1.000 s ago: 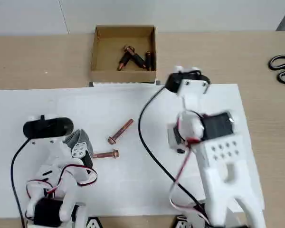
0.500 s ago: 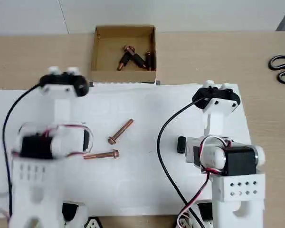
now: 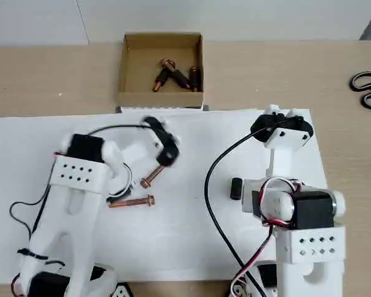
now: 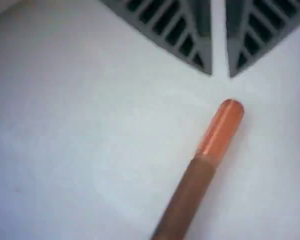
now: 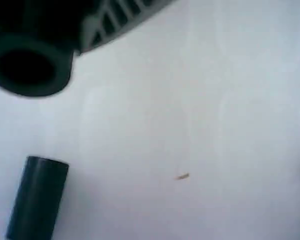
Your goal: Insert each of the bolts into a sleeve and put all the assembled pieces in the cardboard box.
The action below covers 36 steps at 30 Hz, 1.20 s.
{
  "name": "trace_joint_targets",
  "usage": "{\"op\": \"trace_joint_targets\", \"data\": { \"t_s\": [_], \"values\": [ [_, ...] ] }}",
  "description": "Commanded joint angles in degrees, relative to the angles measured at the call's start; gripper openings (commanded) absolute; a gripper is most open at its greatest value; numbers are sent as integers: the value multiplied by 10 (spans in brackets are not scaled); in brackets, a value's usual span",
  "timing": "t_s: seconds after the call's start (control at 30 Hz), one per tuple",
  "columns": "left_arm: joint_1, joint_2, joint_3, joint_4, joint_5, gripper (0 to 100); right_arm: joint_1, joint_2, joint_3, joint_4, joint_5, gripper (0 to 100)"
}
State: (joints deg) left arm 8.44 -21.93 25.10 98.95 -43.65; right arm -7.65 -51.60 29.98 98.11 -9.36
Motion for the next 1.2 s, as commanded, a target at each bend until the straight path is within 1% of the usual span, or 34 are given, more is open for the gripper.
{"op": "trace_joint_targets", "data": {
  "t_s": [0.0, 0.13, 0.23, 0.37, 0.43, 0.53, 0.77, 0.97, 1.17],
  "values": [
    [31, 0, 10, -2, -60, 7, 6, -12, -3, -8, 4, 2],
    [48, 0, 42, -29, -113, 9, 6, -12, -3, -8, 3, 2],
    [49, 1, 61, -49, -137, 13, 6, -12, -3, -7, 3, 2],
    [48, 1, 87, -55, -171, 65, 6, -12, -3, -7, 3, 2],
    [48, 1, 95, -55, -184, 73, 6, -12, -3, -7, 3, 2],
    [48, 1, 96, -63, -190, 75, 5, -9, -3, -7, 3, 2],
    [52, 1, 119, -138, -201, 76, 5, -9, -3, -7, 3, 2],
    [70, 2, 120, -149, -201, 76, 3, -7, -2, -7, 3, 2],
    [70, 21, 126, -175, -201, 76, 3, -7, -2, -8, 3, 2]
  ]
}}
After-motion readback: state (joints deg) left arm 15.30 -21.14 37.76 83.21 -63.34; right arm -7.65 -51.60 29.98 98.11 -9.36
